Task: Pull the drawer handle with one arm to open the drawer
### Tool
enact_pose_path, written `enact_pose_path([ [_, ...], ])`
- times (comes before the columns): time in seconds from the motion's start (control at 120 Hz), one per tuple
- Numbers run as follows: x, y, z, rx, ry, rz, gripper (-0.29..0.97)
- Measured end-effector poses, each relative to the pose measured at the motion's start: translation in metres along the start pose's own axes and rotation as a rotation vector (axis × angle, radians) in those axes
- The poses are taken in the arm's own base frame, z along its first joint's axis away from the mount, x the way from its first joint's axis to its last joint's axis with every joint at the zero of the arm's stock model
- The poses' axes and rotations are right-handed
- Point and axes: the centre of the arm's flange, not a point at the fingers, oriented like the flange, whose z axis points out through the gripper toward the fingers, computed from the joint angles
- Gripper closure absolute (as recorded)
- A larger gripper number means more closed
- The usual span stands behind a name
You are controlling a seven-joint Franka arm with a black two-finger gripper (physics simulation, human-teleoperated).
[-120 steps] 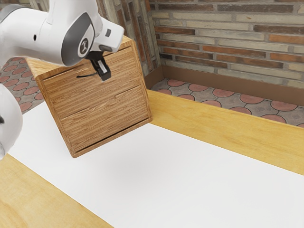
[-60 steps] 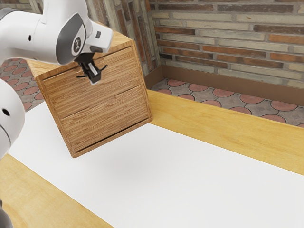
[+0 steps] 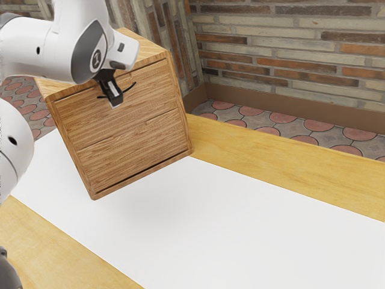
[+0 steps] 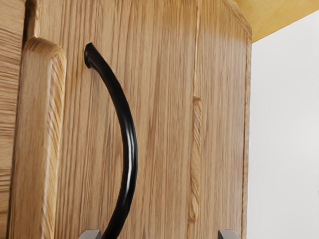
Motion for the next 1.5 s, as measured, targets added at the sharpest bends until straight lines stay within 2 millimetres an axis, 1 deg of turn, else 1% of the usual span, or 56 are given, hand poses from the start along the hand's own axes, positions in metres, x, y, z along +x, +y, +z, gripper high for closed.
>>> enact_pose_path([
  [0.133,0.015,0.012,-0.004,0.006,0.027,0.041,0.44],
  [0.208,0.018,0.012,-0.003,0.012,0.035,0.049,0.45],
  [0.417,0.017,0.007,0.002,0.021,0.040,0.052,0.49],
  [0.65,0.014,0.002,0.005,0.031,0.042,0.053,0.51],
  [0.883,0.019,0.006,0.007,0.028,0.063,0.062,0.51],
  [1.0,0.016,0.001,0.010,0.031,0.063,0.055,0.52],
  [1.5,0.013,-0.002,0.018,0.009,0.076,0.032,0.57],
])
